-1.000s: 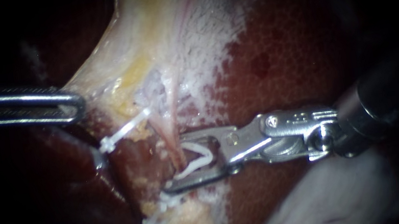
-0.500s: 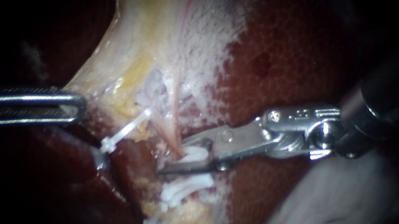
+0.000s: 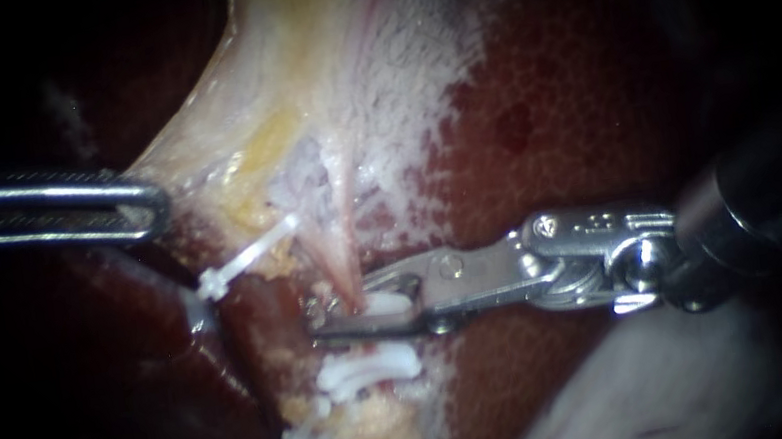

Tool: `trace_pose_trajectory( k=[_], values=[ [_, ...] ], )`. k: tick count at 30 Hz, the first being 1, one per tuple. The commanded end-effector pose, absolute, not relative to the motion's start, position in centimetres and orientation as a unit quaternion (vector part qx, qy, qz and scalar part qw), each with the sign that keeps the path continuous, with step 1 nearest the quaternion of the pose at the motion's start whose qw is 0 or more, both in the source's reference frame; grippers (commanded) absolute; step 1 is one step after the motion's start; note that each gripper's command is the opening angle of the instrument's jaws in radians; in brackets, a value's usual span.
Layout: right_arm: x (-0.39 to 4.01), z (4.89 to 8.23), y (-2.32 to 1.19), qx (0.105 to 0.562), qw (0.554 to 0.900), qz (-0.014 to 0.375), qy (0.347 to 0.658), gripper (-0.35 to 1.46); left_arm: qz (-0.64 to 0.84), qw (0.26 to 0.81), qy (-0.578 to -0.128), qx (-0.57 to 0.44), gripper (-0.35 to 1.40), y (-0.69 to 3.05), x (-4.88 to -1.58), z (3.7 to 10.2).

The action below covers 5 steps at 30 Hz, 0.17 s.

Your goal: Clipping third clip right tube

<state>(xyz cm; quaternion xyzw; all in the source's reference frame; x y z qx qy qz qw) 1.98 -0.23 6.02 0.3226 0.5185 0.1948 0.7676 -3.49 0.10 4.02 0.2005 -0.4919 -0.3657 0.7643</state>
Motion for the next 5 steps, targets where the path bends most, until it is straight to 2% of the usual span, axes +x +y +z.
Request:
trace_pose_trajectory(
  k=[1,5],
  values=[
    [1.98,6.02,-0.23,0.323,0.767,0.195,0.518,-0.27,-0.366,0.764,-0.492,0.201,-0.35,0.10,-3.49,4.01],
    [1.98,6.02,-0.23,0.323,0.768,0.195,0.518,-0.26,-0.366,0.764,-0.492,0.201,-0.35,0.10,-3.50,4.02]
  ],
)
